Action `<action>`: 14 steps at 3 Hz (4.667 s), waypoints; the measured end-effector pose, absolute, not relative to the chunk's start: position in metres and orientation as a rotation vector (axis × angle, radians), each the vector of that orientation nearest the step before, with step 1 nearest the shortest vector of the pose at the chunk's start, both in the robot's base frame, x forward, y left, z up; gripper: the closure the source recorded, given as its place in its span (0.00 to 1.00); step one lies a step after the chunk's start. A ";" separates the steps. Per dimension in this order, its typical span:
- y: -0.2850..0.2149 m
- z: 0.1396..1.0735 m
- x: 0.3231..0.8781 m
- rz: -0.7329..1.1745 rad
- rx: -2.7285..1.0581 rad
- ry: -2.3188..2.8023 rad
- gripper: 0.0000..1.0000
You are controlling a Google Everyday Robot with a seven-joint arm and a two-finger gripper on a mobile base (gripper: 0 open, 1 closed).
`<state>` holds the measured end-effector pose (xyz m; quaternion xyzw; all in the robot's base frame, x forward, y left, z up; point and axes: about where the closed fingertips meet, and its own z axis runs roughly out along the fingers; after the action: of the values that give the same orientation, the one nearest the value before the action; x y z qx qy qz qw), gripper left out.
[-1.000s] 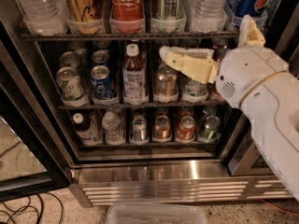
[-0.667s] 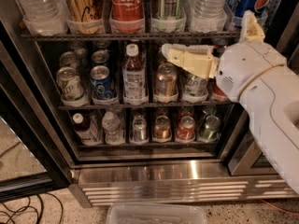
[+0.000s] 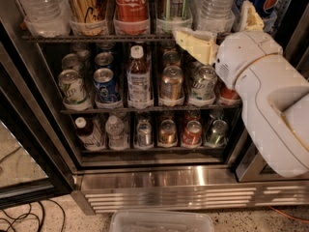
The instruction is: Pick water bottle from top shelf of fridge
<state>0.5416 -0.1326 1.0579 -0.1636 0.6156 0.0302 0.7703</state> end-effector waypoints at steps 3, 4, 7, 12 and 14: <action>-0.129 1.056 0.570 -0.062 -0.236 1.319 0.23; -0.141 1.062 0.564 -0.109 -0.168 1.308 0.24; -0.137 1.067 0.534 0.000 -0.190 1.344 0.33; -0.145 1.069 0.557 -0.059 -0.140 1.363 0.32; -0.150 1.072 0.568 -0.076 -0.120 1.365 0.34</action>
Offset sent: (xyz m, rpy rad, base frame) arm 0.0375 0.0140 -0.0066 -0.0101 -0.0353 -0.1416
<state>0.5682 -0.1497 1.0720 -0.0552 0.6301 -0.0352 0.7738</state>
